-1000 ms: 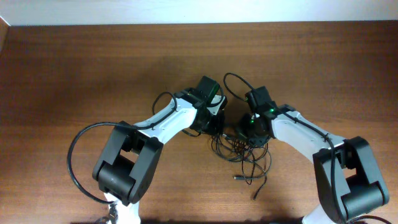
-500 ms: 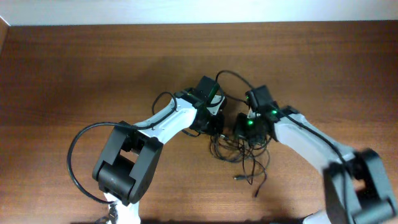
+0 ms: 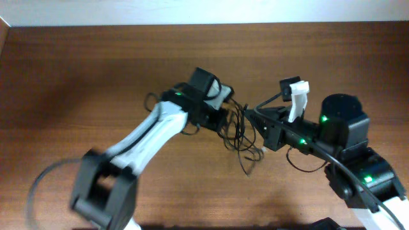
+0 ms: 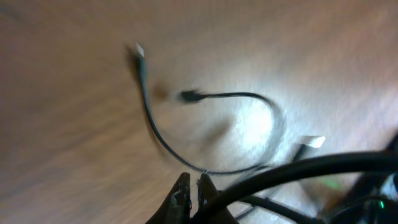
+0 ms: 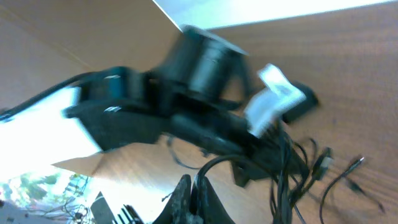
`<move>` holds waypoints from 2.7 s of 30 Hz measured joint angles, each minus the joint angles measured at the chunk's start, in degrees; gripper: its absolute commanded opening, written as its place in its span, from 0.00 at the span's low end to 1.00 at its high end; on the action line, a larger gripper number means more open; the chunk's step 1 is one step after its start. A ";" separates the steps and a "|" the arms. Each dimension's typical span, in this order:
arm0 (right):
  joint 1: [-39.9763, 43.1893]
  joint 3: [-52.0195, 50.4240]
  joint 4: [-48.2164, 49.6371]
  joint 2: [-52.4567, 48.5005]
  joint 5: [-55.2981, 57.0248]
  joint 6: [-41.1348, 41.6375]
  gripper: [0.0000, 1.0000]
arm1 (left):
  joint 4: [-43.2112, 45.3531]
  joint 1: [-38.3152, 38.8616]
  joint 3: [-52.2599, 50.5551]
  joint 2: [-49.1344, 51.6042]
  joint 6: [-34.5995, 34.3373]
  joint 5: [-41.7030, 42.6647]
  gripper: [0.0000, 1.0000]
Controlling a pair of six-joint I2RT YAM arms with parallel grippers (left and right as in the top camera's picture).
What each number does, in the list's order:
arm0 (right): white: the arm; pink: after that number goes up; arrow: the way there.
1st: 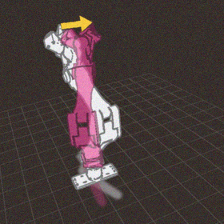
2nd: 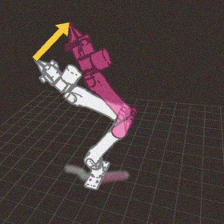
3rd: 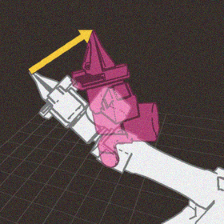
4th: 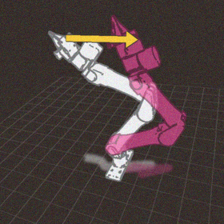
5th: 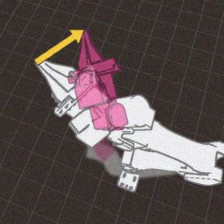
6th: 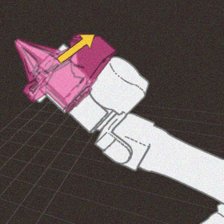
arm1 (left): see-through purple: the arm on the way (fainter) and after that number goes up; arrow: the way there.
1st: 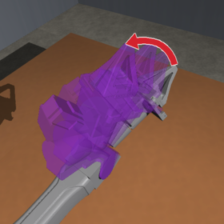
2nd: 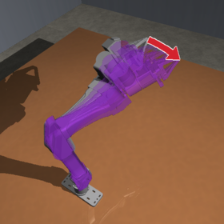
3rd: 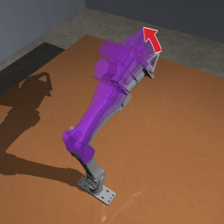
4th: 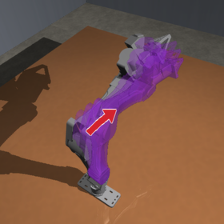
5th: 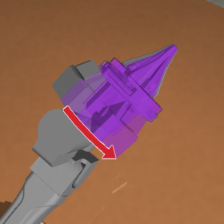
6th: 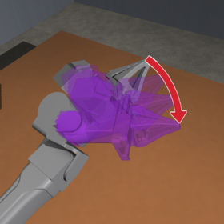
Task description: Untangle cables
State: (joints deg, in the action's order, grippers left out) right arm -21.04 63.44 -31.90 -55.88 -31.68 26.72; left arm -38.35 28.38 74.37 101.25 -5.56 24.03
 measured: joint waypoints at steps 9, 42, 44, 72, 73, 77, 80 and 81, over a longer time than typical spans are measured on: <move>0.00 4.66 -10.88 -2.47 -0.72 -0.46 0.04 | 0.02 -9.18 0.31 -31.54 -1.92 -21.53 0.09; 0.00 5.35 -20.90 -18.88 -0.98 -10.91 0.92 | 10.10 -26.25 0.24 -23.96 -7.48 26.75 0.10; 0.00 5.33 -18.91 -21.18 -3.10 -10.84 0.92 | 11.10 -28.94 0.59 -24.00 -10.64 30.05 0.12; 8.33 5.35 6.34 -55.23 0.72 -5.81 0.75 | -0.17 -10.54 0.96 7.76 -8.96 1.27 0.65; 8.20 5.33 7.21 -55.74 0.76 -5.46 0.74 | 0.02 -10.54 0.96 8.35 -8.96 1.05 0.65; 7.87 5.35 9.60 -58.03 0.61 -0.31 0.70 | 1.40 -10.54 0.96 11.30 -8.96 0.76 0.64; 7.87 5.38 12.96 -59.19 -1.73 1.55 0.52 | 1.62 -10.34 0.96 13.79 -8.92 0.76 0.56; 7.87 5.42 14.08 -59.91 -3.37 1.90 0.44 | 1.81 -10.08 0.96 14.75 -8.83 0.79 0.54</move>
State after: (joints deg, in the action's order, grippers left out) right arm -13.17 68.86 -17.82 -115.79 -35.05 28.62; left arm -36.53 18.31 75.33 116.01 -14.39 24.82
